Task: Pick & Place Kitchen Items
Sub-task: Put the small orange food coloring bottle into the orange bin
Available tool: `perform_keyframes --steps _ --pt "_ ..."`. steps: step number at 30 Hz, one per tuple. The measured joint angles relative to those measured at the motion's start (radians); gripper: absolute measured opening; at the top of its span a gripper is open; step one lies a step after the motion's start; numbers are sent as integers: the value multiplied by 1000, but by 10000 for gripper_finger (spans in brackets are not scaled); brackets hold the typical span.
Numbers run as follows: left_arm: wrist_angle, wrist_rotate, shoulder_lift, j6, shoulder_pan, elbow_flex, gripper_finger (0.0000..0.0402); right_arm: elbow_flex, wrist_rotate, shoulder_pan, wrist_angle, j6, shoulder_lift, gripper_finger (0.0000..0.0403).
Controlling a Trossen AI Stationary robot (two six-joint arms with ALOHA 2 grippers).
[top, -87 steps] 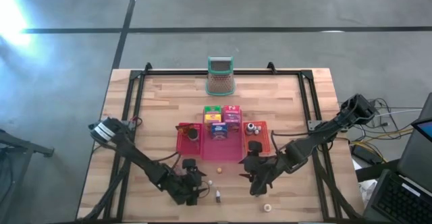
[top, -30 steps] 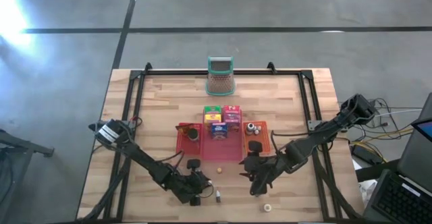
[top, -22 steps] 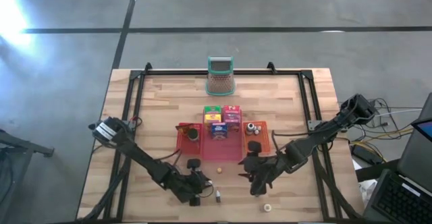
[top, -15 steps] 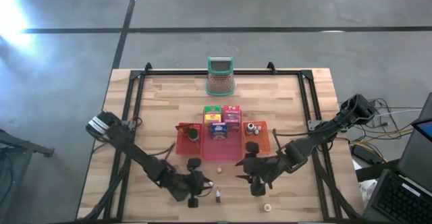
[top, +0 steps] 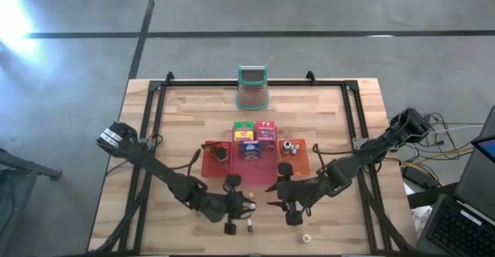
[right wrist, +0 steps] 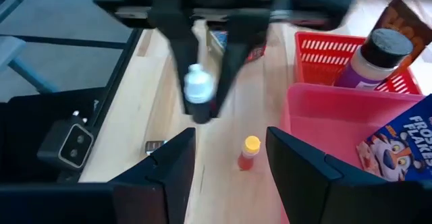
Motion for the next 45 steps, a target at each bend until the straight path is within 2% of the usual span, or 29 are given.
perform_keyframes --steps 5,12,22,35,45 --pt "-85 12 0 1 57 53 94 0 -3 0 0 0 0 191" --pt "-86 113 0 1 123 84 94 4 4 -1 1 -10 0 191" --pt "-82 114 0 44 132 85 94 4 64 -12 3 -30 0 172" --pt "-27 113 0 102 142 85 94 4 62 -23 15 -8 0 200" --pt "-23 112 0 122 167 85 94 6 95 -30 37 -57 0 170"
